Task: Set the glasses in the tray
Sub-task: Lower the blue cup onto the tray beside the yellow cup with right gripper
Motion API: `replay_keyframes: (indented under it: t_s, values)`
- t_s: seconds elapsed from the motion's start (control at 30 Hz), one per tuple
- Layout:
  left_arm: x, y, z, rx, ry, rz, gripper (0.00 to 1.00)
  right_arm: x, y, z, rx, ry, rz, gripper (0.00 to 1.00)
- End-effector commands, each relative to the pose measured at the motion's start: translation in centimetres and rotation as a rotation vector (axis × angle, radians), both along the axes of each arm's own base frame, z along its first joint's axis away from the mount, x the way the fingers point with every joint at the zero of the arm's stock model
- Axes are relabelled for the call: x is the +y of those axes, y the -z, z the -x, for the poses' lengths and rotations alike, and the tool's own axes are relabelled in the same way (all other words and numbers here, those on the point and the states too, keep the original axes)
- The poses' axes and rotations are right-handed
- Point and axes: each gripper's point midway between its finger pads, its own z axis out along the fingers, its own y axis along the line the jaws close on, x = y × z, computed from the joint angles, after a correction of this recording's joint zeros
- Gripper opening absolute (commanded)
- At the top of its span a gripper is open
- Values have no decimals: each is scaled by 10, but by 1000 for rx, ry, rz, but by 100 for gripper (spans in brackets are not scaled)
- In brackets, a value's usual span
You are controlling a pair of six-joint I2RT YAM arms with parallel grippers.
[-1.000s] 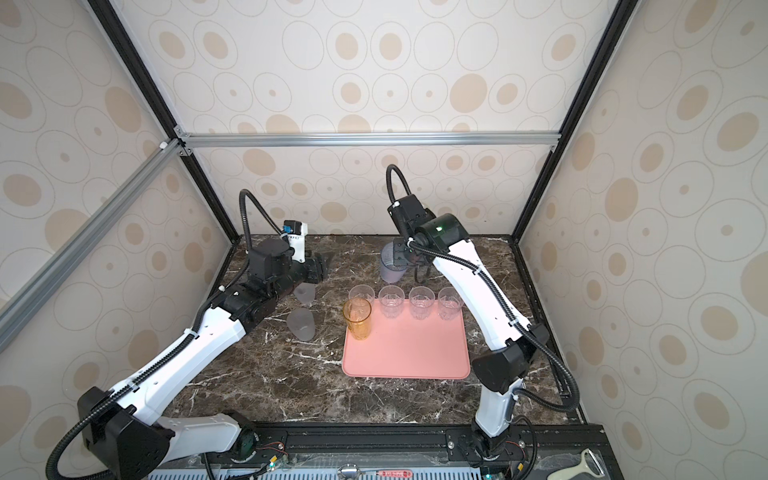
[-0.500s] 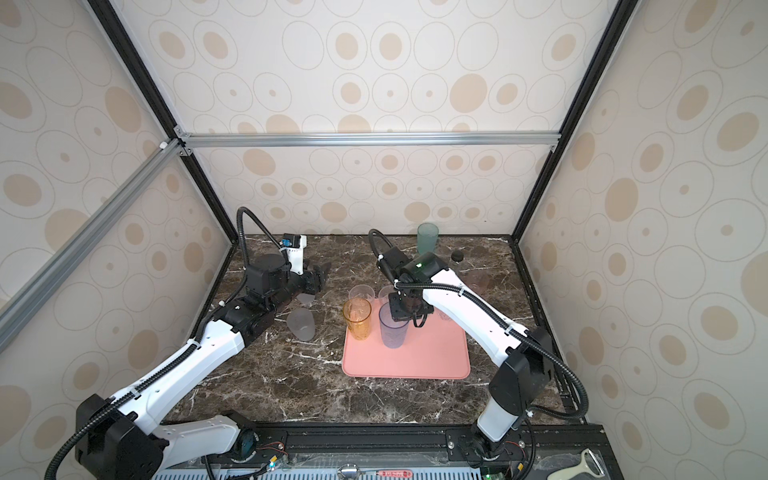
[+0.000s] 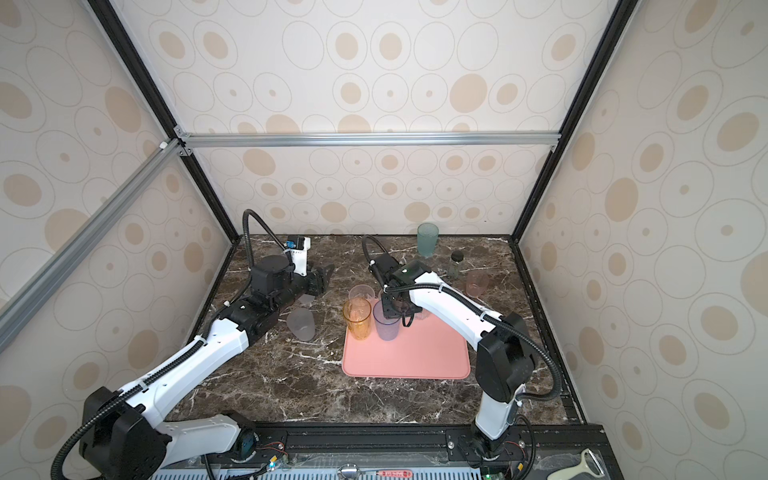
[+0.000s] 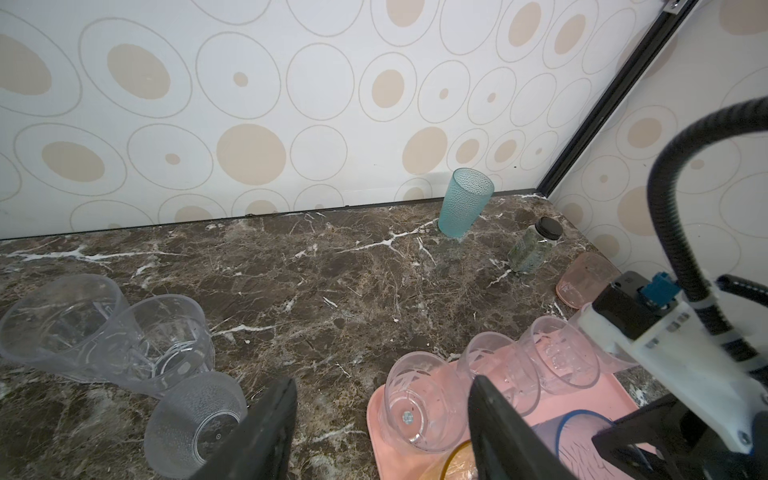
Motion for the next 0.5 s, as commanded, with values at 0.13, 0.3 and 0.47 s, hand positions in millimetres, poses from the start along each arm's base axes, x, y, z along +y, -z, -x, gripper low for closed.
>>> replay_keyframes:
  t_s: [0.13,0.3,0.47]
  values:
    - [-4,-5,-3,-17,11,21,66,-9,12,-7,2,11,32,0]
    - [-4,-3,-3,-14,12,18,66,-12,17,-7,11,15,40,0]
    - [-6,-1,-4,-9,17,20,66,-11,18,-7,15,17,34,0]
